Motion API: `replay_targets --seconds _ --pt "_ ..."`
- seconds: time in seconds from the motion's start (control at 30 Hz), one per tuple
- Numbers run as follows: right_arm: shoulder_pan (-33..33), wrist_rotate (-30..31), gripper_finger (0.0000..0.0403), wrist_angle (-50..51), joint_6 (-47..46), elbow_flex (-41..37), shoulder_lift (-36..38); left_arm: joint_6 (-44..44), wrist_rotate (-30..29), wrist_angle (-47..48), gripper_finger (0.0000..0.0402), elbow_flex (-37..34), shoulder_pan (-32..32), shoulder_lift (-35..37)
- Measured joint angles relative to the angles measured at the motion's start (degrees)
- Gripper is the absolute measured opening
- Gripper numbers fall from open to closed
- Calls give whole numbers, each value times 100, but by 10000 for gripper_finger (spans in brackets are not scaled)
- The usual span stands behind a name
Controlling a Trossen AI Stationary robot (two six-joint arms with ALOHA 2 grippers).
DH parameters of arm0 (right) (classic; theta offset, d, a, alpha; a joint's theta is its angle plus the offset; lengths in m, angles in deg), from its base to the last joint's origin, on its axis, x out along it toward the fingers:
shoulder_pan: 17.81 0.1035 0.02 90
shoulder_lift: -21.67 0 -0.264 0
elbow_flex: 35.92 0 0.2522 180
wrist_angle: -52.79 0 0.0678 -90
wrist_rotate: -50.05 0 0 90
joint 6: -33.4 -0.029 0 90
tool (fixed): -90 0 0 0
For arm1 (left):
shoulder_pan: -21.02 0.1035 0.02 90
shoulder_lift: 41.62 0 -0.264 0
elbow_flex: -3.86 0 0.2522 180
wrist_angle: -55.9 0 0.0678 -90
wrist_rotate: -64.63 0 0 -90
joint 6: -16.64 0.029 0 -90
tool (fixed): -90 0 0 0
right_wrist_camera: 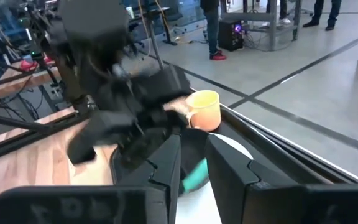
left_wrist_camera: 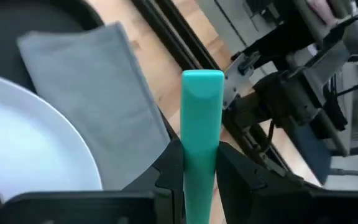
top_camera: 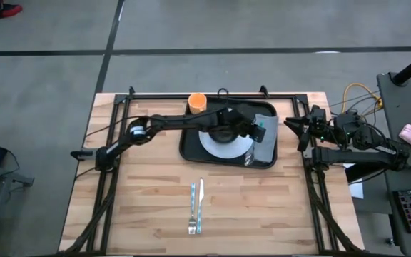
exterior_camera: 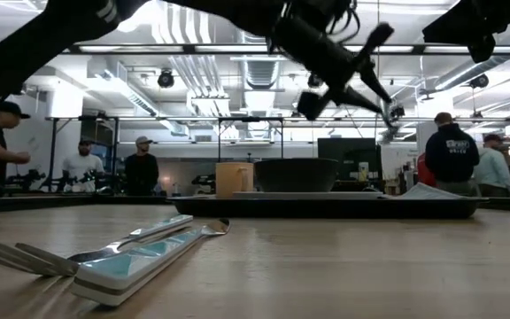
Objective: Set up tray
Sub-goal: Put the green spoon on the gray napkin on the black tray
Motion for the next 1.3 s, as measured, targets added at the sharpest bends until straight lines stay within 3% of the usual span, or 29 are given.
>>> replay_targets --seconds 0.13,0.3,0.47,0.57,0.73,1.03,1.3 --pt "0 -4 65 30 -4 0 4 -166 -10 -617 51 -524 19 38" --pt "0 -6 64 36 16 0 -2 132 -497 -1634 51 -603 19 -16" --pt "0 -3 63 245 -43 0 -11 506 -862 -1654 51 -624 30 -70" --pt "0 271 68 642 -722 0 -54 521 -952 -1680 51 -622 52 -70" --pt "3 -171 119 1407 -1572 -83 -327 503 -1054 -1739 51 -560 85 -70" --pt "-9 101 238 305 -2297 -636 -641 576 -1115 -1990 51 -222 102 -70" --pt "-13 297 258 -295 -1871 -832 -671 617 -1089 -2226 51 -218 102 -70"
